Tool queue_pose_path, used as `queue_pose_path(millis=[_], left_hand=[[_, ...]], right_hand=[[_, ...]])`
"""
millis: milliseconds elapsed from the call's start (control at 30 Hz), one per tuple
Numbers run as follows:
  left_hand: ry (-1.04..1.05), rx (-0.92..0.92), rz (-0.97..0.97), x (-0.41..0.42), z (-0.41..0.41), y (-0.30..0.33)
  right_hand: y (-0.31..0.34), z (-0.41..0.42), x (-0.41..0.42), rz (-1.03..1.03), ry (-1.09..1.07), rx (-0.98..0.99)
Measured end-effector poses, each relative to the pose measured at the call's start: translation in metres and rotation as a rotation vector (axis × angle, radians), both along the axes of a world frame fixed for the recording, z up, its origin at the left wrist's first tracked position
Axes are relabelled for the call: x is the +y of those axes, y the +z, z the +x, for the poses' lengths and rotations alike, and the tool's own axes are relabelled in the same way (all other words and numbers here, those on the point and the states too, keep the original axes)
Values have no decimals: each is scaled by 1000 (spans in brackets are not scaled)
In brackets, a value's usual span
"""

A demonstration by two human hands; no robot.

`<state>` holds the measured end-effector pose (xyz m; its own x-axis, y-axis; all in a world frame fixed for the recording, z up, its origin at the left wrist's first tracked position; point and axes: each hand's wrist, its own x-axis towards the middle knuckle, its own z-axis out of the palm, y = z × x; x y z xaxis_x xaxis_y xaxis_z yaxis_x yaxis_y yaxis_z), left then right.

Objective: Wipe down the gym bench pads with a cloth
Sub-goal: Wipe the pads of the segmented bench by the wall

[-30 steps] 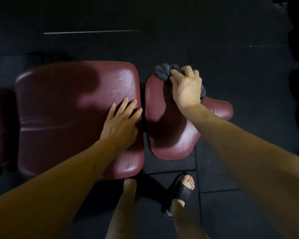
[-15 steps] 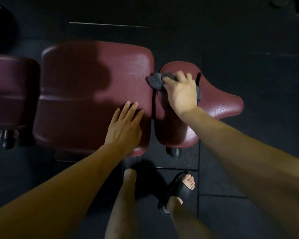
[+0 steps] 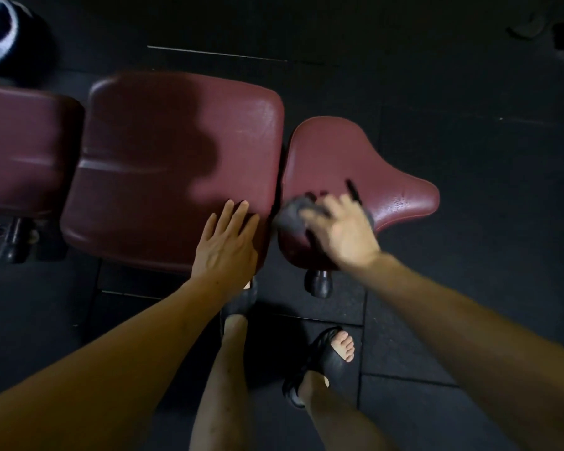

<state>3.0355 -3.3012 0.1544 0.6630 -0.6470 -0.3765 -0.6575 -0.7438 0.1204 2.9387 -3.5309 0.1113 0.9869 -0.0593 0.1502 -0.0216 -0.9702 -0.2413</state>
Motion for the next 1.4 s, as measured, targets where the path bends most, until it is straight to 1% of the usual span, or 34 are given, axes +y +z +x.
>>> queue_pose_path(millis=[33, 100, 200, 267, 367, 500, 567, 667, 733, 800, 867, 933, 1000, 1100, 1167, 1200, 1300, 1400], left_hand=[[-3, -9, -7, -4, -1, -1], [-12, -24, -35, -12, -2, -5], [-41, -25, -62, -21, -4, -10], [-37, -14, -65, -23, -4, -10], [-71, -3, -34, -28, 1, -8], [-170, -36, -34, -39, 10, -9], [-200, -58, -80, -50, 14, -10], [-207, 5, -87, -75, 17, -9], [-227, 57, -56, -93, 21, -8], [-239, 79, -34, -109, 26, -8], [-229, 115, -1, -116, 30, -10], [-230, 132, 31, -117, 30, -11], [-229, 135, 65, -118, 30, -10], [-217, 149, 95, -120, 30, -7], [-213, 149, 99, -122, 31, -6], [-212, 145, 105, -121, 32, -6], [-215, 150, 118, -121, 32, -5], [-201, 165, 117, -122, 30, -5]], right_hand=[[2, 19, -18, -30, -105, -46], [6, 50, -47, -63, -312, -71], [6, 47, -34, -21, -486, -84], [3, 17, 3, 60, -495, -83], [-4, -31, 49, 143, -440, 12], [-3, -24, 25, 94, -317, 20], [4, -11, -10, 44, -331, -18], [15, 3, -69, -33, -517, -50], [20, -1, -91, -29, -715, -54], [22, -14, -92, 33, -906, -59], [20, -24, -67, 82, -1015, -61], [17, -18, -37, 146, -1014, -62], [14, 4, -21, 171, -916, -51], [15, 22, -33, 98, -725, -11], [19, 8, -55, 45, -629, 17], [20, -3, -67, 35, -642, 18], [26, -36, -91, 72, -877, 45], [27, -23, -85, 121, -1053, 93]])
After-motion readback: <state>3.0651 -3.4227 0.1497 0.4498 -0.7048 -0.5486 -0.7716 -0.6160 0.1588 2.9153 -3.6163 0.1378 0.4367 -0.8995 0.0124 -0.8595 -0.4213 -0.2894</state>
